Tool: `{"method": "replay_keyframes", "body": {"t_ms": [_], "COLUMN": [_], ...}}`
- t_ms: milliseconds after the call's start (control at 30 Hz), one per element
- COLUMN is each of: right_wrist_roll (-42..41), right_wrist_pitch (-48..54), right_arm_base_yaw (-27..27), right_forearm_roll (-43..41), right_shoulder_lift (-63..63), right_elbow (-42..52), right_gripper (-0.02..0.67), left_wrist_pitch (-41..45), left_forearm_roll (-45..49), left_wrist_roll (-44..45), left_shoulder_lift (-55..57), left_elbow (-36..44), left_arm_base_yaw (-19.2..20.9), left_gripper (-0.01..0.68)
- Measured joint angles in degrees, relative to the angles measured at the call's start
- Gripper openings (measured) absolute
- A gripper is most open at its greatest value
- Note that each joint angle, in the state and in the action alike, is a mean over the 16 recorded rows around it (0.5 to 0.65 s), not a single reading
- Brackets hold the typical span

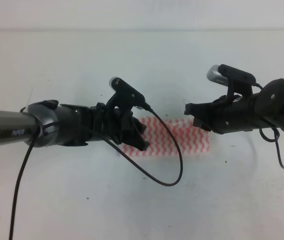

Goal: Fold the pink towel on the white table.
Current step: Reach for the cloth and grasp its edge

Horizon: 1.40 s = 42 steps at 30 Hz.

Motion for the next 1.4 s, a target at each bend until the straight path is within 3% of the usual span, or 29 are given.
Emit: {"method": "replay_keyframes", "body": {"t_ms": [367,667,1067,1400], "right_wrist_roll": [0.1,0.1,0.2,0.0], "right_wrist_pitch": [0.0,-0.7,-3.6,-5.3], "right_arm_base_yaw": [0.0,0.0,0.0,0.0], "right_forearm_roll": [0.2,1.7,3.1,2.1], "right_shoulder_lift": [0.2,0.3,0.2,0.2], "right_elbow": [0.0,-0.1,0.0,0.0], "right_gripper": [-0.010,0.044,0.134,0.141], "left_wrist_pitch": [0.0,0.0,0.0,0.0], "left_forearm_roll": [0.5,1.0,1.0,1.0], "left_wrist_roll": [0.0,0.0,0.0,0.5], "left_shoulder_lift": [0.2,0.2,0.3,0.3], "left_elbow": [0.0,0.0,0.0,0.0], "left_arm_base_yaw": [0.0,0.0,0.0,0.0], "left_gripper": [0.069,0.007,-0.005,-0.005]}}
